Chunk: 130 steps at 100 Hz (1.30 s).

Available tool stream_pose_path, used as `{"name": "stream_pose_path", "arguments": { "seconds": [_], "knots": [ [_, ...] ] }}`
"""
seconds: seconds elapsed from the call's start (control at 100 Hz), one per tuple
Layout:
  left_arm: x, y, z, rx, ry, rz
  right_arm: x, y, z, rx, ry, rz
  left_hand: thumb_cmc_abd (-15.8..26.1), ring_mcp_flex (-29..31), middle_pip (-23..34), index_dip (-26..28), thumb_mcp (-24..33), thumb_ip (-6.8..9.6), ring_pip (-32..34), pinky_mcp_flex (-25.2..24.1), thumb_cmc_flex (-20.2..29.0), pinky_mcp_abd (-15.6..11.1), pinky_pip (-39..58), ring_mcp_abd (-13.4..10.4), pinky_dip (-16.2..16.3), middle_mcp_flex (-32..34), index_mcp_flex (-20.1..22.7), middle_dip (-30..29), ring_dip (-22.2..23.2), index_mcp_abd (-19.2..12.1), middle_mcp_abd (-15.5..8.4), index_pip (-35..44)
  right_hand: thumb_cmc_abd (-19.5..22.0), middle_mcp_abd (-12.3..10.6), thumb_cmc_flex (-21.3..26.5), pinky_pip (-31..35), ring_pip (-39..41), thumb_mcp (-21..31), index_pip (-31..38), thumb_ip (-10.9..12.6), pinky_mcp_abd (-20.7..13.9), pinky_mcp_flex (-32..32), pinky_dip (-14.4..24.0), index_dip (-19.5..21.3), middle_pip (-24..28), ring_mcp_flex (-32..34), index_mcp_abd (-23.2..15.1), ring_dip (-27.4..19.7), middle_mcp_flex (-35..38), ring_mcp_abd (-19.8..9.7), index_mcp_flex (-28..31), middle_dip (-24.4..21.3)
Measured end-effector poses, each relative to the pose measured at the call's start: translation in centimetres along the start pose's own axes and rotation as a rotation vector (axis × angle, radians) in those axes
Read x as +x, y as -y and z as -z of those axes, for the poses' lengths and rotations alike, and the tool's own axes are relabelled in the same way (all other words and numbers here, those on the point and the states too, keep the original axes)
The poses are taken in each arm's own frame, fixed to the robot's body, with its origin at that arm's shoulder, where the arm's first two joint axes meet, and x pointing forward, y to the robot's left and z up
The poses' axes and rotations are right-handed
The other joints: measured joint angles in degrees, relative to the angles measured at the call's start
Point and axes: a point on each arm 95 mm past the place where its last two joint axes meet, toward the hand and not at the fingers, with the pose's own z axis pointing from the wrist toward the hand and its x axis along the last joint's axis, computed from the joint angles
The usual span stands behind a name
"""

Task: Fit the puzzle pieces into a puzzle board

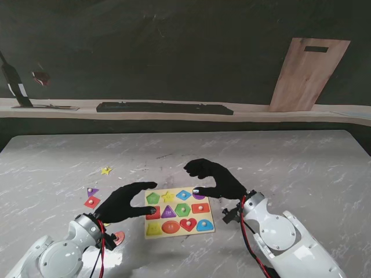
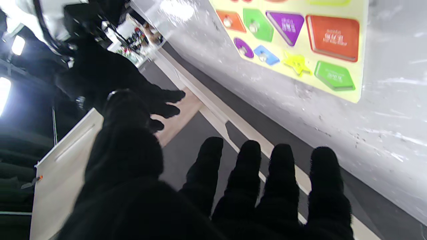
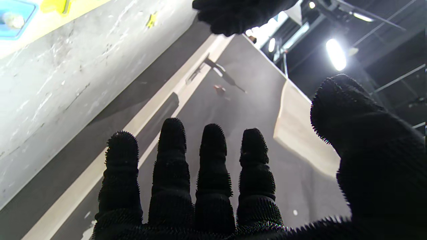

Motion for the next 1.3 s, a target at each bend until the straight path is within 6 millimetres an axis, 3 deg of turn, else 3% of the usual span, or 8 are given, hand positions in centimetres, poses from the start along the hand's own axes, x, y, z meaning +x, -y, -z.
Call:
{"name": "stream_pose_path", "arguments": {
  "seconds": [0.2, 0.37, 0.51, 0.61, 0.95, 1.2, 1.3],
  "knots": [
    [0.5, 1.0, 1.1, 0.001, -0.009, 0.053, -0.1, -0.6, 0.4, -0.038, 0.004, -0.002, -0.2, 0.0, 0.0, 0.0, 0.3, 0.00, -0.6, 0.3, -0.7, 0.0, -0.6, -0.1, 2.2, 0.0, 0.0, 0.0, 0.0, -0.1, -0.5, 0.0, 0.0, 0.0, -0.1, 0.0, 0.0, 0.2, 0.0, 0.0, -0.7, 0.0, 0.0, 0.0, 0.0, 0.0, 0.0, 0.0, 0.0, 0.0, 0.0, 0.0],
    [0.1, 1.5, 2.2, 0.139, 0.102, -0.215, 0.2, -1.1, 1.0, -0.083, 0.006, 0.069, 0.6, 2.4, 1.8, 0.0, 4.3, 0.00, 2.4, 1.5, 0.0, 0.0, 3.8, 0.0, 4.8, 1.9, 1.5, 0.9, 2.5, 1.7, 0.3, 2.0, 1.0, 0.0, -0.1, 0.0, 0.0, -0.5, 0.0, 0.0, -0.7, 0.1, 0.1, 0.0, 0.0, 0.0, 0.0, 0.5, 0.0, 0.0, 0.2, 0.0],
    [-0.2, 1.7, 4.1, 0.027, 0.151, -0.238, 0.4, -1.2, 1.4, -0.107, 0.005, 0.092, 1.4, 2.4, 4.4, 0.1, 4.5, 0.00, 6.2, 2.2, 0.0, 0.0, 9.5, 0.0, 5.7, 3.6, 3.5, 2.4, 4.5, 2.0, 0.3, 3.9, 1.5, 0.0, -0.2, 0.0, 0.9, -1.0, 0.0, 0.0, -0.7, 0.2, 1.2, 0.5, 0.6, 1.5, -0.1, 1.0, 0.0, 0.0, 1.7, 0.0],
    [-0.5, 1.5, 5.0, -0.016, 0.182, -0.384, 0.6, -1.1, 1.5, -0.105, 0.007, 0.103, 1.4, 3.7, 7.0, 0.9, 4.4, 0.00, 8.9, 3.2, 0.8, 0.0, 13.5, 0.0, 6.4, 5.5, 5.5, 4.6, 6.0, 2.0, 0.3, 6.0, 1.6, 0.0, -0.3, 0.2, 0.9, -1.1, 0.0, 0.0, -0.7, 0.3, 1.6, 0.6, 1.4, 1.5, -0.3, 1.0, 1.3, 0.0, 1.7, 0.3],
    [-2.7, 1.8, 7.1, -0.066, 0.300, -0.637, 0.5, -0.2, 0.5, -0.065, 0.034, 0.115, 3.5, 7.2, 15.3, 9.5, 2.9, 0.00, 17.3, 6.0, 2.3, 0.0, 23.6, 0.0, 8.4, 11.1, 7.9, 14.2, 10.9, 0.8, -0.3, 21.5, 5.1, 0.0, -1.8, 0.3, 0.9, -2.6, 0.0, 0.0, -0.7, 0.3, 2.3, 0.7, 1.4, 1.5, -0.3, 1.6, 1.3, 0.0, 2.1, 0.3],
    [-5.0, 1.5, 7.2, -0.063, 0.413, -0.622, -0.1, -0.3, 0.1, -0.079, 0.069, 0.135, 3.5, 7.4, 18.7, 10.5, 3.0, 0.00, 20.9, 6.7, 2.9, 0.0, 25.6, 0.0, 9.2, 12.3, 7.9, 18.1, 13.6, 0.6, -0.4, 25.8, 6.6, 0.0, -1.8, 0.6, 1.5, -3.8, 0.0, 0.0, -0.7, 0.3, 2.4, 0.7, 1.4, 1.5, -0.3, 2.2, 1.3, 0.0, 2.1, 0.3],
    [-5.0, 1.3, 7.2, -0.073, 0.422, -0.615, -0.2, -0.4, 0.1, -0.087, 0.071, 0.127, 2.5, 7.8, 19.7, 10.3, 6.2, 0.00, 22.6, 6.9, 2.9, 0.0, 27.3, 0.0, 10.2, 12.4, 7.8, 20.9, 15.8, 0.6, -0.4, 25.1, 7.5, 0.0, -1.8, 0.7, 1.6, -4.5, 0.0, 0.0, -0.7, 0.3, 2.4, 0.7, 1.5, 1.5, -0.3, 2.2, 2.5, 0.0, 2.2, 0.4]
  ]
}}
